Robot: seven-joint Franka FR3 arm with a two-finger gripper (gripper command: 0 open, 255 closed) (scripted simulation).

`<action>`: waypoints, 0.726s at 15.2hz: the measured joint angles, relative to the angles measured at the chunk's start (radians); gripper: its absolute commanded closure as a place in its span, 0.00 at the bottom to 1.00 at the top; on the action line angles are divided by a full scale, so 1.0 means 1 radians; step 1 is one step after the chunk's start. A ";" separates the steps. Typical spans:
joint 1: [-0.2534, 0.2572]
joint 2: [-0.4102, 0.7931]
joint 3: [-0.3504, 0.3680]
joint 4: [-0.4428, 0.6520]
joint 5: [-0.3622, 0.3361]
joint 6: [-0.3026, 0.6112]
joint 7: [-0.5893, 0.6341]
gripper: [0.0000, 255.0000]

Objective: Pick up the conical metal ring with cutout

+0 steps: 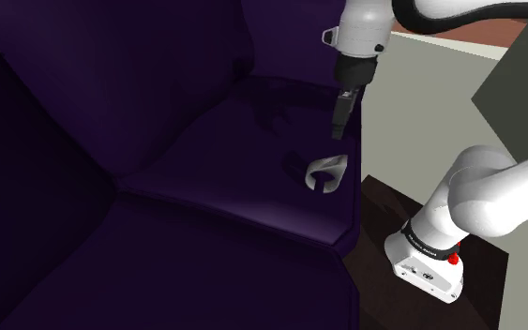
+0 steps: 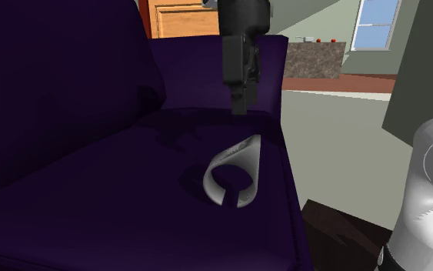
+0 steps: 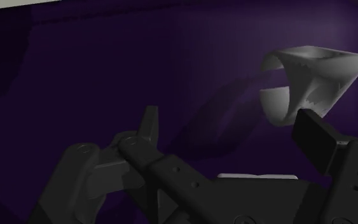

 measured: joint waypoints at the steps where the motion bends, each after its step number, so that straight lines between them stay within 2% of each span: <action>1: 0.013 0.016 0.021 -0.001 0.004 0.003 0.003 0.00; 6: 0.079 0.099 0.130 0.033 0.028 -0.015 0.038 0.00; 11: 0.093 0.117 0.156 -0.010 0.037 0.033 0.041 0.00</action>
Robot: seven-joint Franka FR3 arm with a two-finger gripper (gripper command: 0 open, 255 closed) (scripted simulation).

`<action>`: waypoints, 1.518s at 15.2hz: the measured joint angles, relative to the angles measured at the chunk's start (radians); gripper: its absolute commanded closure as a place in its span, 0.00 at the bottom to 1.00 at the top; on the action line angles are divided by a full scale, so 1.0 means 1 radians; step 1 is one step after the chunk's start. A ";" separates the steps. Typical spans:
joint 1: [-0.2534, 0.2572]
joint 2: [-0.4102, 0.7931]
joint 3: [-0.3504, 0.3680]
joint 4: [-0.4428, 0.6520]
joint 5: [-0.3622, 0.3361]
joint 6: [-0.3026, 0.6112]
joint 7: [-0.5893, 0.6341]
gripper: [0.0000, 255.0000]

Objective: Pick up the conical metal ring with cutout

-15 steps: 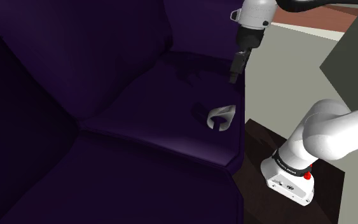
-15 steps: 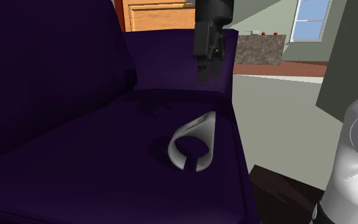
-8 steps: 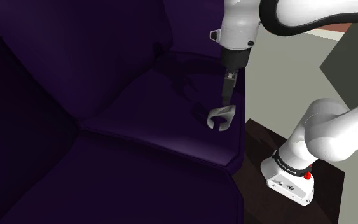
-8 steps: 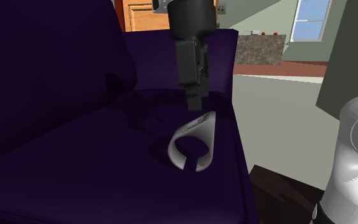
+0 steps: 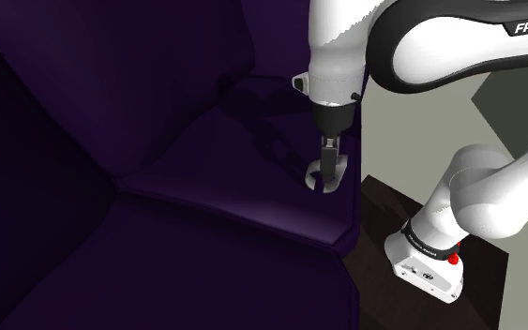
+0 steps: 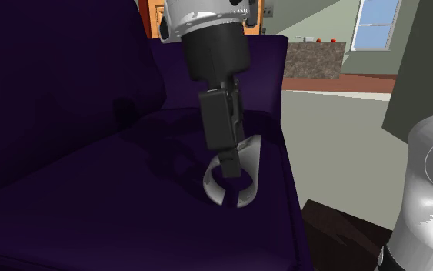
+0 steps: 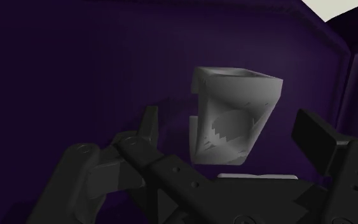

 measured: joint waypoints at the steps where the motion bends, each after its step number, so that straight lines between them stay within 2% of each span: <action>1: 0.000 0.003 0.002 -0.013 0.001 0.016 -0.001 0.00; 3: 0.001 0.005 0.006 -0.035 0.003 0.040 -0.002 0.00; 4: 0.001 0.004 0.006 -0.041 0.004 0.045 -0.003 1.00; 14: 0.002 0.003 0.006 -0.046 0.005 0.050 -0.004 1.00; 23: -0.001 -0.003 -0.007 0.055 -0.005 -0.058 0.004 1.00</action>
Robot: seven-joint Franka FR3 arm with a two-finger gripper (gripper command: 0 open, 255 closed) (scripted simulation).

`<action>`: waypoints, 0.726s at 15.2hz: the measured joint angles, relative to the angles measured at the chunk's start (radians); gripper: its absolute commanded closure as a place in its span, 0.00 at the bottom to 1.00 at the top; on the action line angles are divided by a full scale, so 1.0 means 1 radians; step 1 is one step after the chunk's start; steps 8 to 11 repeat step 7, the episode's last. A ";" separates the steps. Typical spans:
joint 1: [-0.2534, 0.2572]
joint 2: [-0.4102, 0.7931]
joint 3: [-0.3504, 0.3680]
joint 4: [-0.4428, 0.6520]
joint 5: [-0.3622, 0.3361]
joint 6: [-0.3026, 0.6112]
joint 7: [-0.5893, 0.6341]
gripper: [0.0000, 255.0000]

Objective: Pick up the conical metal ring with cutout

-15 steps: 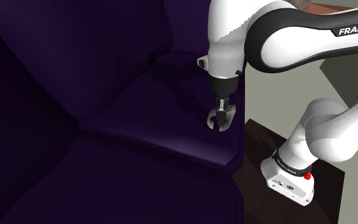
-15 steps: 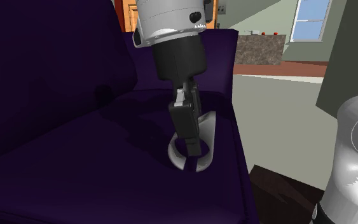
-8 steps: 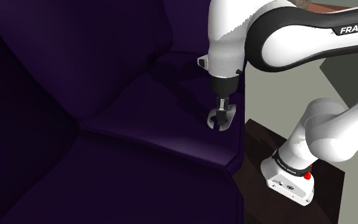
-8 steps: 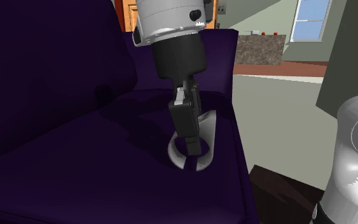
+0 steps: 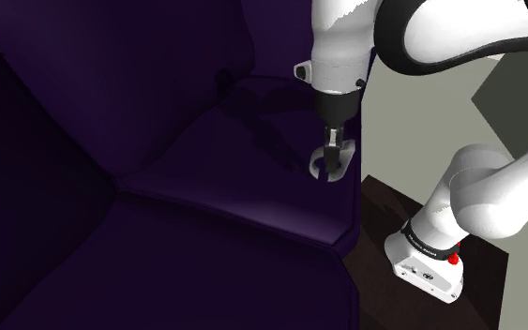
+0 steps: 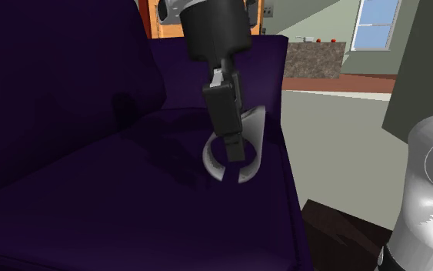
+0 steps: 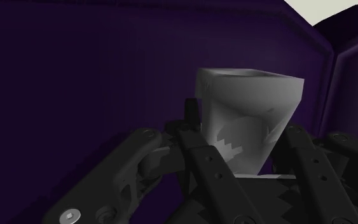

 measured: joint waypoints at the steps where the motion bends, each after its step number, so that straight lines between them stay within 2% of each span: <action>1: -0.001 0.002 -0.002 0.013 -0.002 -0.012 -0.001 1.00; 7: -0.005 0.006 -0.011 0.091 -0.009 -0.085 0.004 1.00; 11: -0.005 0.006 -0.011 0.091 -0.009 -0.085 0.004 1.00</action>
